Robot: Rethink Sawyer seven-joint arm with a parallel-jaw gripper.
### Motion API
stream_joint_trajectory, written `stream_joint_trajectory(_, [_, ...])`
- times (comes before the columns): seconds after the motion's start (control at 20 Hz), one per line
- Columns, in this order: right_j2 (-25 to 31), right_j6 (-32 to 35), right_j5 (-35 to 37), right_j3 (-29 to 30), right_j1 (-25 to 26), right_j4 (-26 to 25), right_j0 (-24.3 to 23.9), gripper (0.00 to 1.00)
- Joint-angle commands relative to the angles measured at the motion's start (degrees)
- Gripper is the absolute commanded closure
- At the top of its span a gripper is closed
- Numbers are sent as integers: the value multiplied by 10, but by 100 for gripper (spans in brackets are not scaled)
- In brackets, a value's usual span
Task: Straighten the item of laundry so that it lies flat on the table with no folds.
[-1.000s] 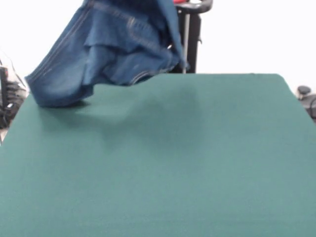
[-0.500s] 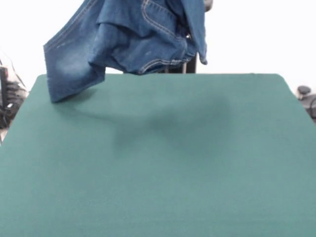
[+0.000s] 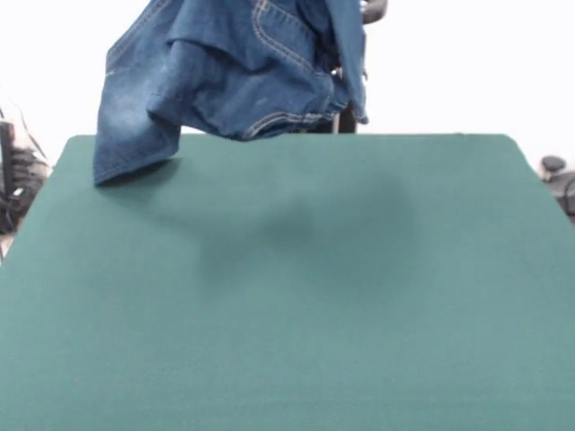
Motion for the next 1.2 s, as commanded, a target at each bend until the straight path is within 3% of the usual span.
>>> stream_joint_trajectory(0.05, [27,95,8,44,-4,42,40,100])
stream_joint_trajectory(0.6, [34,53,-9,148,-24,50,98,100])
stream_joint_trajectory(0.95, [26,39,-24,171,-44,27,113,100])
stream_joint_trajectory(1.2, [31,47,-20,156,-49,25,109,100])
